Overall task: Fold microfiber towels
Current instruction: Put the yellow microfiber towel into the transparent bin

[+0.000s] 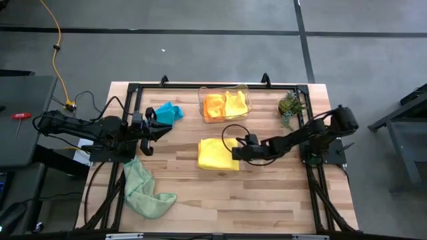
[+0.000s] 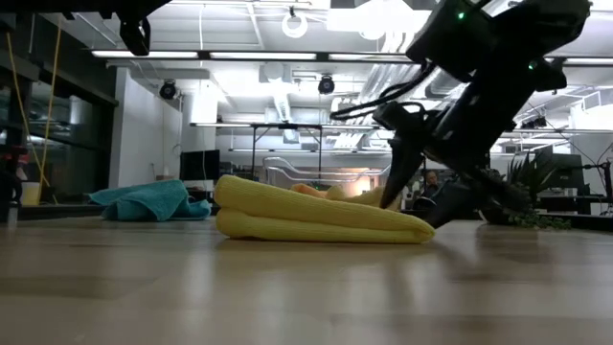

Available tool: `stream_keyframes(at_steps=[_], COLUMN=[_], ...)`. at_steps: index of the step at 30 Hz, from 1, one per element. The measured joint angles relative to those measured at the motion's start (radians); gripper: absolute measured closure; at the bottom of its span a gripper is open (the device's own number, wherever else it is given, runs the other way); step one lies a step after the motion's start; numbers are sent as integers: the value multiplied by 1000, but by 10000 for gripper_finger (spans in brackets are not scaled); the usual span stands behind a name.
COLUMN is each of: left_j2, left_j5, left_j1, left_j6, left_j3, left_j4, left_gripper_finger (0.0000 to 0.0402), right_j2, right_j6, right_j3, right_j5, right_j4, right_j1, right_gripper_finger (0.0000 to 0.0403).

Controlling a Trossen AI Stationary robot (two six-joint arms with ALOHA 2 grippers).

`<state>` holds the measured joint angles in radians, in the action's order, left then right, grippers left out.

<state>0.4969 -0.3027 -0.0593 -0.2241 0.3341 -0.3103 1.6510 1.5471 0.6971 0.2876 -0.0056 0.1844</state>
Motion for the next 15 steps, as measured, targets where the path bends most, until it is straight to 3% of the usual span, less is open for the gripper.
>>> stream_keyframes(at_steps=[10, 15], left_j2=[0, 0], left_j5=[0, 0], left_j1=[0, 0], left_j6=[-8, -10], left_j3=[0, 0], left_j4=[7, 7], left_gripper_finger=[371, 371], right_j2=[78, 118], right_j6=[-57, -63], right_j3=[66, 144], right_j5=[-140, -139], right_j4=[11, -58], right_j1=[-21, -35], right_gripper_finger=[158, 159])
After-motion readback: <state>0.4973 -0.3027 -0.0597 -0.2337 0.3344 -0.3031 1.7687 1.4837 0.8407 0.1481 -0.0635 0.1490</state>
